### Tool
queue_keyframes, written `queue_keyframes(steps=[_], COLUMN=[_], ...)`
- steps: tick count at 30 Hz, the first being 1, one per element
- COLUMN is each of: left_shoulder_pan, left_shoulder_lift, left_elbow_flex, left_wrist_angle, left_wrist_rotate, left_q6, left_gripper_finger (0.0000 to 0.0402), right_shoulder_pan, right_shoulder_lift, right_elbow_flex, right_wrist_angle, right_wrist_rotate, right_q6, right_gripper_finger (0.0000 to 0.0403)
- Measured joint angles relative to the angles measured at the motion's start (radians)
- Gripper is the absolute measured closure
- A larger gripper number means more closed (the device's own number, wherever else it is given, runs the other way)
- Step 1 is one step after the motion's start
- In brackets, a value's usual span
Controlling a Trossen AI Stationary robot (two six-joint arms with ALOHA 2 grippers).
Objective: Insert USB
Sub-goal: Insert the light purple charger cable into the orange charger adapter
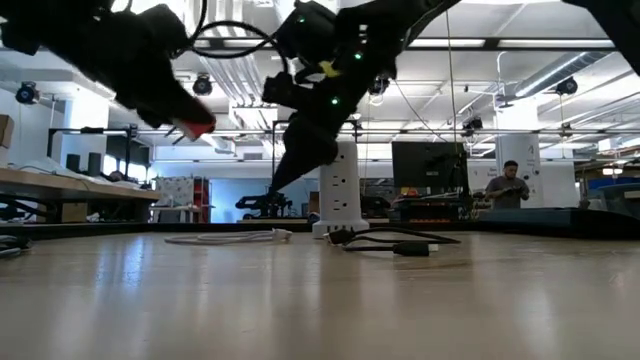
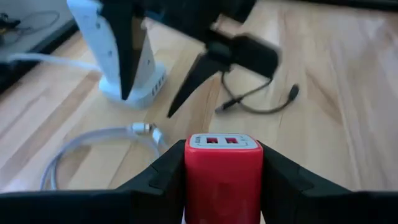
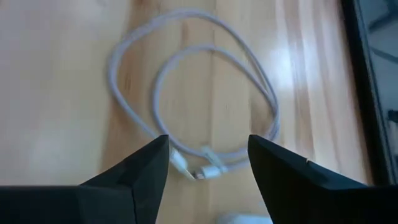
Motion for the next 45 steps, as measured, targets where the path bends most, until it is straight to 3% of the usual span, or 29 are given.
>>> queue_keyframes(steps=[5,10,16,25,32,39,45], left_shoulder_pan=[0.002,0.003,0.0,-0.001,-0.001,-0.001,-0.007], left_shoulder_lift=[0.014,0.055,0.14,0.176,0.181,0.181,0.181], left_elbow_flex=[-0.048,-0.117,-0.229,-0.206,-0.2,-0.2,-0.2], left_wrist_angle=[0.01,0.036,0.298,0.347,0.372,0.381,0.411], left_wrist_rotate=[-0.025,-0.027,0.01,0.095,0.105,0.104,0.105], left_q6=[-0.091,-0.155,-0.098,-0.016,0.023,0.05,0.089], left_gripper_finger=[0.0262,0.0266,0.0268,0.0268,0.0268,0.0266,0.0268], right_shoulder_pan=[-0.006,-0.008,-0.008,-0.01,-0.013,-0.013,0.01], right_shoulder_lift=[0.076,0.133,0.182,0.208,0.22,0.22,0.177], right_elbow_flex=[0.114,0.172,0.205,0.208,0.209,0.207,0.213], right_wrist_angle=[-0.102,-0.134,-0.238,-0.251,-0.232,-0.218,-0.267], right_wrist_rotate=[0.092,0.002,-0.026,0.019,0.022,-0.013,-0.006], right_q6=[-0.011,0.01,-0.015,-0.104,-0.193,-0.196,-0.122], right_gripper_finger=[0.0208,0.0219,0.0234,0.0263,0.031,0.0384,0.0396])
